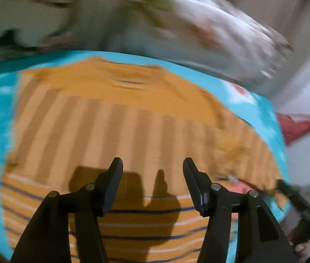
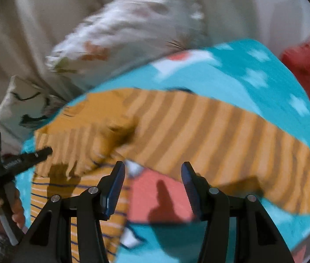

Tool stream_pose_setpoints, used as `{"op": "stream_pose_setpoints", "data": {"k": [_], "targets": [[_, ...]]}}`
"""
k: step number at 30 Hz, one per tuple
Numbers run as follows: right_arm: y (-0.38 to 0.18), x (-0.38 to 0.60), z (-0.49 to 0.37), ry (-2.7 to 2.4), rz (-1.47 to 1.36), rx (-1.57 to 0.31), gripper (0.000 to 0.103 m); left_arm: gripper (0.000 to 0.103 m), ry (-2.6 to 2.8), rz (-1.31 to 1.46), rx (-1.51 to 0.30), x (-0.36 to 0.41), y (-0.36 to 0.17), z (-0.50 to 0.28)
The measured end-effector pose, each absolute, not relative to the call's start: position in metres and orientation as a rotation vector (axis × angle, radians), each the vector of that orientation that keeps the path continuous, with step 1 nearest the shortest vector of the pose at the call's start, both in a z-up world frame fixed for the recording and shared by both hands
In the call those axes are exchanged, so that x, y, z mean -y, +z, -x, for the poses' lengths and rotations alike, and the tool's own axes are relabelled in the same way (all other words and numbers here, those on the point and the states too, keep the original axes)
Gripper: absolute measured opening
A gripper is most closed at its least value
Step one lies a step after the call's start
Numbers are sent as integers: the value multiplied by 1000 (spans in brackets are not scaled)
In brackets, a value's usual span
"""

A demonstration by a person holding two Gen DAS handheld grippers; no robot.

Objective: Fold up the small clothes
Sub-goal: 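Carry the held sleeve across the sweater body with the left gripper, then lay the sleeve flat on the sweater and open the left gripper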

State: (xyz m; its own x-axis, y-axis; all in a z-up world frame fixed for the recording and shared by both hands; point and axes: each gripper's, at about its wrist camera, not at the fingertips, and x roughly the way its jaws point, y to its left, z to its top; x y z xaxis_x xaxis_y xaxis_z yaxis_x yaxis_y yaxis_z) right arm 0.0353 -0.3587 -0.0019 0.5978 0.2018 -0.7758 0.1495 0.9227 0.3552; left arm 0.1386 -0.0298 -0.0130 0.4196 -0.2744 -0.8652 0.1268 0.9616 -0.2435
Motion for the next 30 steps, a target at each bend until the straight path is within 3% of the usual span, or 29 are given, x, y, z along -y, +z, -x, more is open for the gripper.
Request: {"op": "stream_pose_setpoints", "data": {"k": [1, 2, 3, 7, 14, 15, 16, 17, 19, 24, 30], "targets": [[0, 351, -40, 52, -402, -913, 61, 56, -196, 163, -1116, 10, -15, -143], [1, 338, -47, 98, -391, -891, 71, 56, -134, 189, -1118, -13, -16, -147], [0, 327, -53, 130, -380, -904, 73, 56, -93, 212, -1113, -33, -16, -150], [-10, 289, -65, 166, -350, -961, 72, 56, 44, 211, -1078, -96, -18, -167], [-25, 263, -61, 100, -325, -1088, 72, 56, 4, 147, -1136, -115, -51, -224], [-26, 262, -60, 86, -324, -1095, 72, 52, -22, 140, -1152, -114, -55, -229], [-26, 260, -60, 73, -324, -1099, 71, 30, -60, 129, -1181, -108, -61, -234], [-26, 258, -60, 60, -323, -1102, 69, 20, -94, 120, -1205, -106, -65, -236], [-24, 254, -58, 35, -323, -1094, 69, 13, -110, 90, -1199, -107, -59, -238], [-17, 243, -62, -4, -326, -1066, 67, 13, -78, 5, -1182, -123, -47, -246], [-6, 228, -93, -34, -326, -1003, 57, 13, 23, -44, -1189, -147, -54, -252]]}}
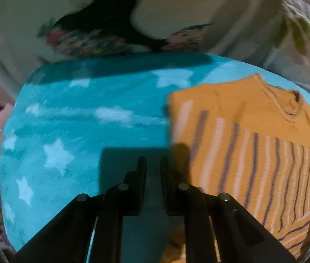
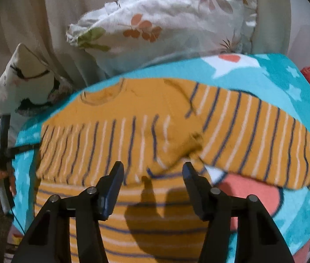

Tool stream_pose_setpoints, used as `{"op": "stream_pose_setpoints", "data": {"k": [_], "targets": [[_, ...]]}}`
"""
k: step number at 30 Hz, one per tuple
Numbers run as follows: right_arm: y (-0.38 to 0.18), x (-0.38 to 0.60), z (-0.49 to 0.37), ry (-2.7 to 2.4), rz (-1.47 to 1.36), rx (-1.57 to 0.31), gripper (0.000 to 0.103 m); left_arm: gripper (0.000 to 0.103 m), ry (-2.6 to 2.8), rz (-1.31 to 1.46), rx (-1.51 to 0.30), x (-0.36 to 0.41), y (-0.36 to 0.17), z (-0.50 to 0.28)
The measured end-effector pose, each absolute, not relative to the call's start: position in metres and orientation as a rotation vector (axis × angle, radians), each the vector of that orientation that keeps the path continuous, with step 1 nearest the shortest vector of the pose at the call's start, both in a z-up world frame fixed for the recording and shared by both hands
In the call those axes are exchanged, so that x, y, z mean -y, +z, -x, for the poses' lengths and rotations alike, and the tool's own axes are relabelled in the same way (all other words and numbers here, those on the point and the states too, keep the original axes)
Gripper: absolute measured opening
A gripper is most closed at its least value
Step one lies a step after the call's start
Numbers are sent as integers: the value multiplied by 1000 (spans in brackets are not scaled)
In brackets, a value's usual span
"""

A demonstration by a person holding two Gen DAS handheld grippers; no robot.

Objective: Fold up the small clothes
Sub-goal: 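Lay the sleeve flat on the sweater and open the left gripper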

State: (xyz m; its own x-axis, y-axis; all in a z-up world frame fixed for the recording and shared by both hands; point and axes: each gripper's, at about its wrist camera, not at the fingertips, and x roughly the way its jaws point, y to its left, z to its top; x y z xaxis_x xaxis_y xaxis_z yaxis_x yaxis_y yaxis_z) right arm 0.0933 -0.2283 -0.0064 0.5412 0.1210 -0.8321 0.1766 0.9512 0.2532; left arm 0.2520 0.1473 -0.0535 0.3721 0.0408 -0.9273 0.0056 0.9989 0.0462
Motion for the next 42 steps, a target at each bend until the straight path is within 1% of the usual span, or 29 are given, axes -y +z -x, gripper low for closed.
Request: {"op": "stream_pose_setpoints", "data": {"k": [2, 5, 6, 7, 8, 9, 10, 13, 17, 18, 19, 20, 21, 22, 23, 24, 26, 27, 29, 32, 36, 42], "targets": [[-11, 223, -110, -33, -332, -1011, 50, 13, 53, -3, -1210, -165, -56, -251], [-26, 215, -131, -36, -322, -1046, 47, 13, 37, 51, -1200, -177, -45, -239], [-32, 213, -136, -41, -318, -1060, 47, 16, 19, 59, -1186, -179, -40, -233], [-38, 213, -139, -48, -314, -1074, 47, 25, -2, 63, -1171, -178, -34, -226], [-43, 213, -140, -53, -313, -1084, 47, 30, -24, 65, -1152, -174, -29, -220], [-51, 214, -143, -66, -314, -1102, 47, 41, -39, 67, -1136, -171, -25, -215], [-56, 215, -143, -79, -316, -1114, 47, 47, -55, 68, -1120, -166, -22, -210], [-67, 221, -144, -107, -329, -1132, 47, 48, -88, 57, -1128, -149, -30, -208], [-68, 212, -143, -120, -249, -1133, 47, 48, -64, 6, -1189, -136, -61, -215], [-69, 210, -143, -124, -225, -1134, 47, 50, -59, 2, -1190, -136, -67, -215], [-70, 208, -142, -126, -212, -1133, 48, 57, -54, 1, -1176, -137, -69, -217], [-71, 206, -142, -130, -199, -1127, 49, 61, -37, -10, -1158, -138, -69, -218], [-71, 205, -141, -129, -194, -1121, 51, 69, -25, -21, -1155, -139, -70, -218], [-72, 205, -140, -124, -193, -1115, 55, 74, -16, -26, -1153, -140, -73, -219], [-73, 203, -139, -121, -192, -1110, 60, 75, -10, -23, -1154, -142, -74, -220], [-73, 202, -139, -117, -193, -1103, 62, 76, -10, -16, -1156, -144, -74, -221], [-74, 198, -138, -110, -181, -1096, 74, 76, -20, 6, -1165, -148, -73, -220], [-75, 194, -138, -107, -160, -1100, 77, 76, -24, 10, -1167, -149, -71, -220], [-78, 186, -141, -110, -117, -1111, 87, 76, -44, 16, -1169, -152, -63, -213], [-81, 177, -145, -121, -93, -1123, 96, 76, -70, 3, -1157, -147, -47, -193], [-85, 173, -148, -150, -101, -1124, 102, 76, -98, -14, -1133, -142, -29, -166], [-87, 168, -147, -167, -94, -1080, 103, 76, -136, -20, -1129, -142, -11, -125]]}}
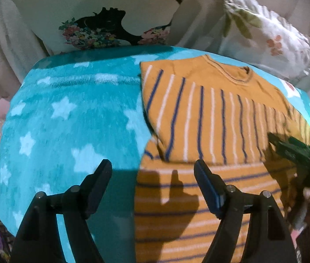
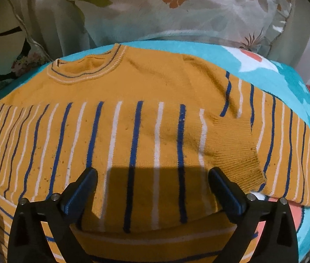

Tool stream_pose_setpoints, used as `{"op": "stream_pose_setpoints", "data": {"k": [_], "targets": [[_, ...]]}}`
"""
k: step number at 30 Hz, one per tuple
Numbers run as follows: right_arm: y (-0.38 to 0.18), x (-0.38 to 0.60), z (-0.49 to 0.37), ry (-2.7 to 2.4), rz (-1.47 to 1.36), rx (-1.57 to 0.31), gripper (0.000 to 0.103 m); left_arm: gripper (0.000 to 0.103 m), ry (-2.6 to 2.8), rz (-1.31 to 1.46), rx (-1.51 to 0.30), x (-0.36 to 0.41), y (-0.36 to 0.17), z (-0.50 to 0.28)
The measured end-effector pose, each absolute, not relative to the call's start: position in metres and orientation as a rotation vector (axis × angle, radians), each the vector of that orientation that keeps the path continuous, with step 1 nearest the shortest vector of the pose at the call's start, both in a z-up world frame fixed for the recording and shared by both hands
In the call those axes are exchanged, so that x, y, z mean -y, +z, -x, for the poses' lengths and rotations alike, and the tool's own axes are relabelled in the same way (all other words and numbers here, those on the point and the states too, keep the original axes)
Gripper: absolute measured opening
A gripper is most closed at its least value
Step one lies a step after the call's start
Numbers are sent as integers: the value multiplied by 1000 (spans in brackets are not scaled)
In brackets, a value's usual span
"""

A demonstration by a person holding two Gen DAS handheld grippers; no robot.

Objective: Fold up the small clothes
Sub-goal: 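Lay the sleeve flat on the sweater and open the left gripper, then grasp the other sleeve cuff with the right gripper and lift it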

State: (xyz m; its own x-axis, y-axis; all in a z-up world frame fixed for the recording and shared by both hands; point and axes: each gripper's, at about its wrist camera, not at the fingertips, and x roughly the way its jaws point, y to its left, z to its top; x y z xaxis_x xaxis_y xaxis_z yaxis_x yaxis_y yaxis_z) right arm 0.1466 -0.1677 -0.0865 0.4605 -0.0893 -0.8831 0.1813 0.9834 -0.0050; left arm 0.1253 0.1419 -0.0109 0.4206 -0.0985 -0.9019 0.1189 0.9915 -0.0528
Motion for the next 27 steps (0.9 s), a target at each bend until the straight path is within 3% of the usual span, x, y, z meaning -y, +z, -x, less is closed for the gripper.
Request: {"op": "stream_pose_setpoints", "data": {"k": [12, 17, 27], "targets": [[-84, 169, -152, -146, -78, -1145, 103, 77, -166, -23, -1150, -148, -9, -91], [-65, 176, -156, -153, -135, -1153, 79, 77, -135, -23, -1141, -145, -5, -82], [-27, 244, -75, -125, -298, -1030, 73, 77, -118, -23, -1153, -99, -3, -65]]}}
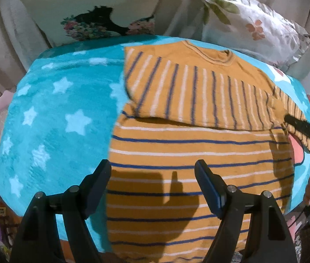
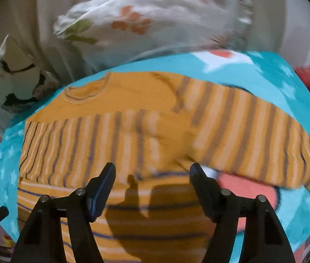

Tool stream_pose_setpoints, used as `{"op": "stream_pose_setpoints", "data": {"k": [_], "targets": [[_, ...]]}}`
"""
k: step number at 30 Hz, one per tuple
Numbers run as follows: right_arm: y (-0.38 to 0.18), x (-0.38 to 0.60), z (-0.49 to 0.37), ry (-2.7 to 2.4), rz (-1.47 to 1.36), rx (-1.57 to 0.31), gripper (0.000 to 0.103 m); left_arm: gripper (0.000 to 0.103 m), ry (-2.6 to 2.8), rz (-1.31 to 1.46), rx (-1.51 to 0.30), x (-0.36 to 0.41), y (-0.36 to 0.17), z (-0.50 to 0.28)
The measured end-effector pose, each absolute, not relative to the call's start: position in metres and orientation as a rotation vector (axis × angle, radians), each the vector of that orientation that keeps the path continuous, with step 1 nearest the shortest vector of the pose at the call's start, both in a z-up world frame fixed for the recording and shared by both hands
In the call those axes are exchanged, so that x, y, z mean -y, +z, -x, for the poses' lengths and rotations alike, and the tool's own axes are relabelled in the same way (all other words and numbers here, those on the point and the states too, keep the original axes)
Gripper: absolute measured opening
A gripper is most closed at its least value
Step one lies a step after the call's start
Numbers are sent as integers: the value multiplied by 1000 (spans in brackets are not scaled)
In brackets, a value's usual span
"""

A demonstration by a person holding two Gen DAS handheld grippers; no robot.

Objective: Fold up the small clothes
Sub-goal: 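Grasp the other sleeve cuff with the right gripper and lift it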

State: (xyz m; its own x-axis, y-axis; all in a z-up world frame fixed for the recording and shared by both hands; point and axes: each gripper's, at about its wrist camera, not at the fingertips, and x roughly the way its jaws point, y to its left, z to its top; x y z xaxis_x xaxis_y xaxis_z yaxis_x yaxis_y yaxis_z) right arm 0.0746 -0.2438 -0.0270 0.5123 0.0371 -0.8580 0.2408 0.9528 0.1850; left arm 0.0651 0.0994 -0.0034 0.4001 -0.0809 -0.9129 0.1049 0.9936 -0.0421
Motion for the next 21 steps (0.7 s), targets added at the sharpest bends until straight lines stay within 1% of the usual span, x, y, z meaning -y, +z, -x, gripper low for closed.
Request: {"op": "stream_pose_setpoints", "data": {"k": [3, 7, 8, 15, 21], "targets": [[-44, 282, -41, -169, -379, -1070, 67, 77, -132, -26, -1161, -79, -6, -59], [-69, 342, 7, -260, -527, -1091, 64, 78, -150, -27, -1187, -54, -14, -53], [-72, 356, 20, -274, -571, -1075, 52, 78, -156, -26, -1195, -47, -15, -52], [-70, 428, 73, -428, -687, -984, 52, 78, -201, -40, -1204, -10, -16, -40], [-72, 500, 115, -538, -889, -875, 53, 78, -182, -39, -1190, -1, -10, -32]]}}
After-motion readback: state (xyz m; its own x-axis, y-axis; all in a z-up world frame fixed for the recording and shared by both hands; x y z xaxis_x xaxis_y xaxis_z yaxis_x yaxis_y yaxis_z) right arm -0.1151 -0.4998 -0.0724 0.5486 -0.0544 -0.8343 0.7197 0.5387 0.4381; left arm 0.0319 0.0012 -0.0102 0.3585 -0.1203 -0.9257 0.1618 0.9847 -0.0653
